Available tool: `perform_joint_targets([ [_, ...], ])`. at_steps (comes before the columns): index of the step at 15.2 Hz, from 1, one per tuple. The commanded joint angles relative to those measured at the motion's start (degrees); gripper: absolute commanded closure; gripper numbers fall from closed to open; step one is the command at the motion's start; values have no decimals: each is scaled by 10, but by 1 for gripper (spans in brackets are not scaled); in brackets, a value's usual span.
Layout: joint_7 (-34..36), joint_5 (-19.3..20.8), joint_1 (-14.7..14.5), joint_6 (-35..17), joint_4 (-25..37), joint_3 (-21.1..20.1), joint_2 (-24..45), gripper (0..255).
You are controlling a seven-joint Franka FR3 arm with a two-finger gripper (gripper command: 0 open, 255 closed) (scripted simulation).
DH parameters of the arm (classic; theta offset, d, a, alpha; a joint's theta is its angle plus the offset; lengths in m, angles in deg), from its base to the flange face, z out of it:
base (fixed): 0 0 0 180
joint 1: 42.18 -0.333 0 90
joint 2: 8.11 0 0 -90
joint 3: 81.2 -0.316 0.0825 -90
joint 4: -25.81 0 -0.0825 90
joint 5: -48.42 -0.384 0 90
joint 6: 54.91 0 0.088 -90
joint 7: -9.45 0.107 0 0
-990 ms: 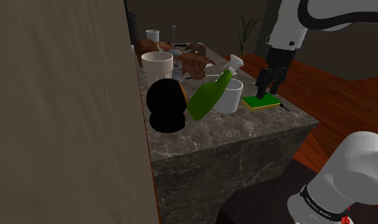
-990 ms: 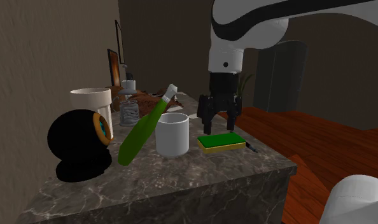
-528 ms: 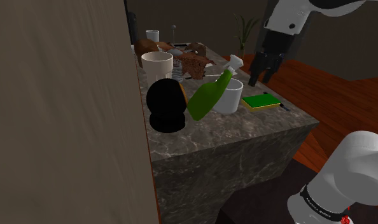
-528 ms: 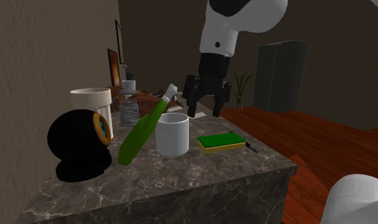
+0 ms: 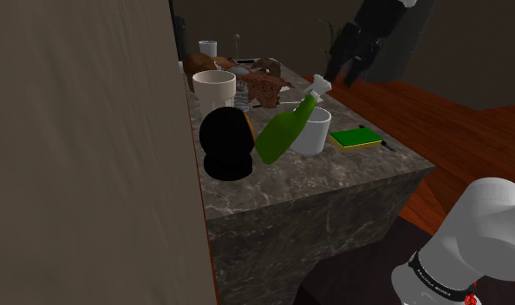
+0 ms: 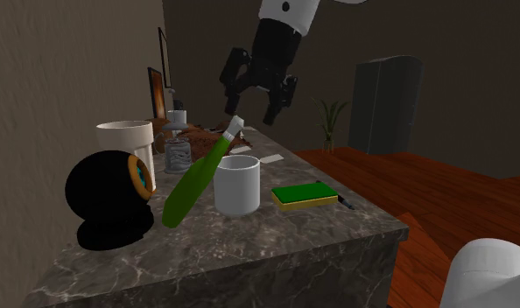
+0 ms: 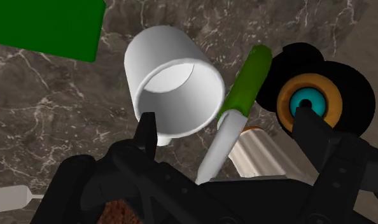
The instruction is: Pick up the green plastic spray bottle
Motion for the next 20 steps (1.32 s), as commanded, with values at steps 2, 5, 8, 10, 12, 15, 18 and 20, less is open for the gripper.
perform_joint_targets([
  [2, 7, -13, -6, -10, 20, -5, 2, 0],
  [5, 1, -15, -5, -30, -11, -7, -9, 0],
  [8, -4, -16, -5, -50, -41, -8, -18, 0],
  [10, -5, -17, -5, -54, -47, -8, -20, 0],
  [12, -5, -17, -5, -54, -47, -8, -20, 255],
  [15, -5, -17, -5, -54, -47, -8, -20, 255],
  [18, -5, -17, -5, -54, -47, -8, -20, 255],
  [20, -5, -17, -5, -54, -47, -8, -20, 255],
])
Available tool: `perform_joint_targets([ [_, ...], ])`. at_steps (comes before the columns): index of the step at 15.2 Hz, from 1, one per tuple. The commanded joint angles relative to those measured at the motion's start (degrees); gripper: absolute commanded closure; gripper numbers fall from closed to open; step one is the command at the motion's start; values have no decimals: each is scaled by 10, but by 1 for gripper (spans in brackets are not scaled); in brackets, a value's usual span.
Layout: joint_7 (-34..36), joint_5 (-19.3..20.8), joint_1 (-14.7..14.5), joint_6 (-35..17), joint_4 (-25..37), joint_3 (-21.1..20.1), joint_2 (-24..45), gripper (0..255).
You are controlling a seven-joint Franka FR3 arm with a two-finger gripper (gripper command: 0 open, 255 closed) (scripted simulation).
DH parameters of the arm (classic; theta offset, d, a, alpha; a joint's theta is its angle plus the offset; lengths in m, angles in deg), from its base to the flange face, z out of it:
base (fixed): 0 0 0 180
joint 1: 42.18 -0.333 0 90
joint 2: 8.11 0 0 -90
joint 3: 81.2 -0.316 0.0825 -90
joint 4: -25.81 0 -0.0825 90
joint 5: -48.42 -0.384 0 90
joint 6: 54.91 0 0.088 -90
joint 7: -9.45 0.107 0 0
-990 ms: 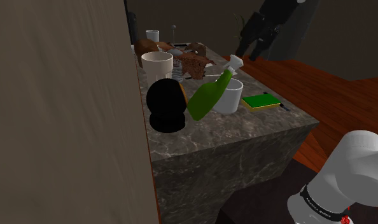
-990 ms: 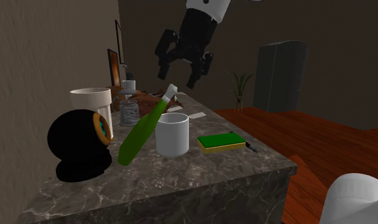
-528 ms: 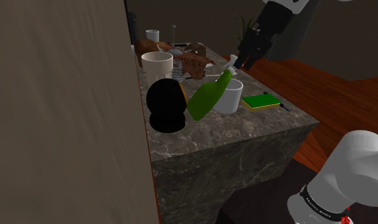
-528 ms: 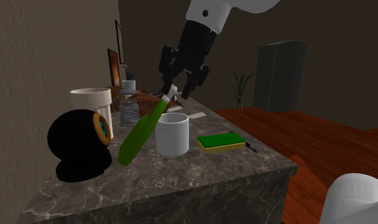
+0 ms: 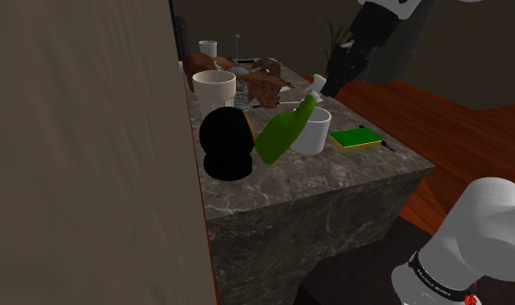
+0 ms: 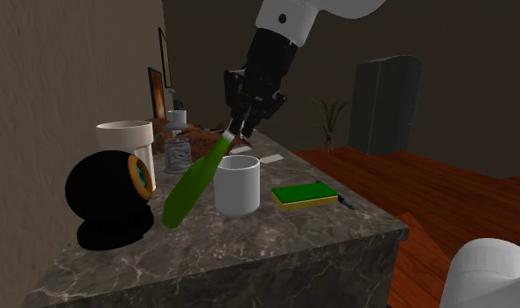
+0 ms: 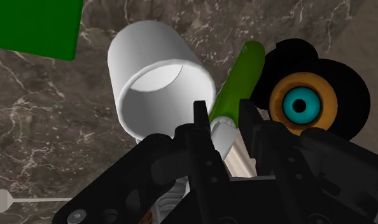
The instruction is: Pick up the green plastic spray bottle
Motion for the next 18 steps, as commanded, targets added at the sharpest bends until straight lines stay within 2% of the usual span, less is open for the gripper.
perform_joint_targets([
  [1, 1, 0, 0, 1, 0, 0, 0, 255],
  [16, 27, 6, -3, 101, 161, 6, 56, 255],
  [18, 28, 6, -3, 102, 163, 6, 57, 255],
])
